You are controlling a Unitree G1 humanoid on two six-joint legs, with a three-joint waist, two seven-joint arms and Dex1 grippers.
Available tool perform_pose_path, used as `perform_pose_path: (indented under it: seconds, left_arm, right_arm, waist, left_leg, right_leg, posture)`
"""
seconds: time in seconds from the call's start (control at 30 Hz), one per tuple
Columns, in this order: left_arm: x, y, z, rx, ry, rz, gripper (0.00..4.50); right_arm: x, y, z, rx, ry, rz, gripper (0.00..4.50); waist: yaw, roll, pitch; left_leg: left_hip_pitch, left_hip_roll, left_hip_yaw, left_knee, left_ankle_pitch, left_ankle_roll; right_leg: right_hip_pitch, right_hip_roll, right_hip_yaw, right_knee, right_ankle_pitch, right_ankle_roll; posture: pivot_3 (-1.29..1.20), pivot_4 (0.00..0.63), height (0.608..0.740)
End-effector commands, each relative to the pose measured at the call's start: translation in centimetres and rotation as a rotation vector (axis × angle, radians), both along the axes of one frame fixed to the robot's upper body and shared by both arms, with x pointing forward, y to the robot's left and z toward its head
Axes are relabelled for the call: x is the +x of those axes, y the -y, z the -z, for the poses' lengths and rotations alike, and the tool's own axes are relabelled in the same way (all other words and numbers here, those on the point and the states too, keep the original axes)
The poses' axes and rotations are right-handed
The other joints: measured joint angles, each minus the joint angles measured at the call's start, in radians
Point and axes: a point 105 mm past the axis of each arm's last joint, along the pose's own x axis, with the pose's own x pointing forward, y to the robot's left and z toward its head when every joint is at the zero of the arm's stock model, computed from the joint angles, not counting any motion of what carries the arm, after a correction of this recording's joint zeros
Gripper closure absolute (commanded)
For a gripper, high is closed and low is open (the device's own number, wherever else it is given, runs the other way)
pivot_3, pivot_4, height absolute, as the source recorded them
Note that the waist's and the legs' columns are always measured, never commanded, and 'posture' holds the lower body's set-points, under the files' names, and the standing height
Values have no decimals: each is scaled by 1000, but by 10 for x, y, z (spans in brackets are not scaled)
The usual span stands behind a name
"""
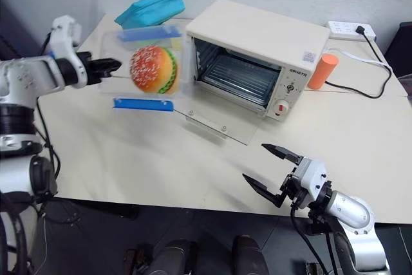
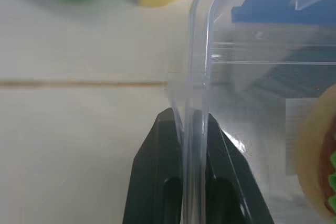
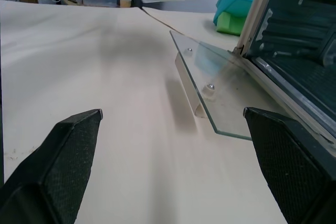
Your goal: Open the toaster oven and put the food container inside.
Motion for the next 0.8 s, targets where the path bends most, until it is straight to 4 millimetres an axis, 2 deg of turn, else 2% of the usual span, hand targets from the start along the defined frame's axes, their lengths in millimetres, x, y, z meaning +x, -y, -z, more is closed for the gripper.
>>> perform_pose_path:
  seconds: [0.03,0.13,0.27,0.47,0.6,0.8]
  left_arm:
    - [7,40,-2,44,10,119,4483]
    - [12,67,7,74,-2,186,4483]
    - [19,90,23,101,-24,207,4483]
    - [26,102,40,185,-55,207,4483]
    - [32,105,39,242,-15,188,4483]
    - [37,110,26,242,23,173,2739]
  right_arm:
    - [-7,2,-12,-3,53,26,0]
    - [-12,2,-13,2,51,49,0]
    - [-17,2,-14,10,52,81,0]
    - [-22,0,-17,19,58,112,0]
    - [-22,-1,-18,28,65,131,0]
    - [-23,-4,-16,44,69,148,0]
  waist:
    - [-1,0,0]
    - [-6,-1,1]
    - [-17,-2,2]
    - [-13,-3,2]
    - [-5,-3,2]
    - [-1,-4,2]
  left_leg:
    - [0,0,1,0,0,0]
    - [0,1,3,0,0,0]
    - [0,3,7,0,0,0]
    - [1,2,8,0,0,0]
    - [2,2,8,0,0,1]
    - [2,2,8,1,0,1]
  right_leg:
    - [0,0,0,1,0,0]
    - [-1,1,-1,1,0,0]
    - [-3,2,-1,1,0,1]
    - [-3,2,-1,0,0,1]
    - [-3,2,-1,0,0,1]
    - [-3,2,-1,0,0,1]
  posture:
    - [0,150,740]
    - [0,150,740]
    - [0,150,740]
    - [0,150,740]
    - [0,150,740]
    - [0,150,740]
